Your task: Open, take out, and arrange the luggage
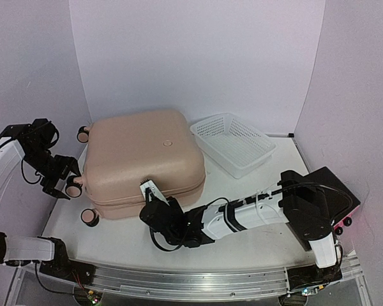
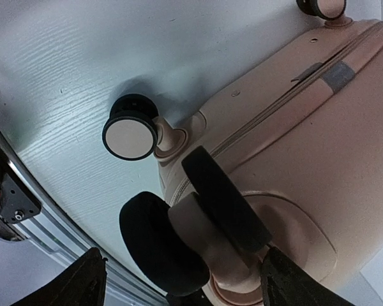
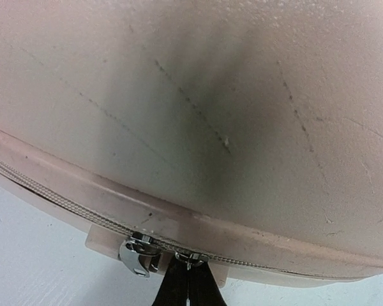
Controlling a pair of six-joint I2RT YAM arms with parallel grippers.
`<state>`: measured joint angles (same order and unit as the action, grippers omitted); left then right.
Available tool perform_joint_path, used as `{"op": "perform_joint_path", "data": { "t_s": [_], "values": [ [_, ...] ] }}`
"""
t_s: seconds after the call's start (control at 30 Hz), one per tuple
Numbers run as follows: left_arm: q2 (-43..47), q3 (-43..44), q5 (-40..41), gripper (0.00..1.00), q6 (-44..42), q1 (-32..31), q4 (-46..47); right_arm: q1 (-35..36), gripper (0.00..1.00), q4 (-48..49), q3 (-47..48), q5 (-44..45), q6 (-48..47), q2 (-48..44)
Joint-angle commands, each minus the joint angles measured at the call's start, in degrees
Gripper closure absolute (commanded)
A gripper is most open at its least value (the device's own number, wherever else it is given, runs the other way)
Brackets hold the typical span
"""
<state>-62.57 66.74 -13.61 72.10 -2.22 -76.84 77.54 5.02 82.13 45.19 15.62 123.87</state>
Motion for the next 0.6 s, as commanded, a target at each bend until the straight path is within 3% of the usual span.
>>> {"op": "perform_joint_path", "data": {
  "t_s": [0.0, 0.2, 0.43, 0.57],
  "values": [
    [0.8, -1.8, -3.3, 0.21, 6.2, 0.6, 2.9, -0.3, 1.0, 3.6, 0.2, -1.5, -2.0, -1.6],
    [0.4, -5.2, -3.2, 0.47, 8.7, 0.6, 7.6, -0.2, 1.0, 3.9, -1.7, -3.5, -6.1, -2.9],
    [1.2, -7.5, 2.3, 0.63, 9.5, 0.6, 7.8, -0.5, 1.0, 4.0, -9.4, 5.7, -8.4, -7.8],
    [0.8, -8.8, 4.2, 0.65, 9.3, 0.6, 8.1, -1.4, 1.0, 4.0, -13.6, 6.0, -9.5, -10.6]
  ]
}}
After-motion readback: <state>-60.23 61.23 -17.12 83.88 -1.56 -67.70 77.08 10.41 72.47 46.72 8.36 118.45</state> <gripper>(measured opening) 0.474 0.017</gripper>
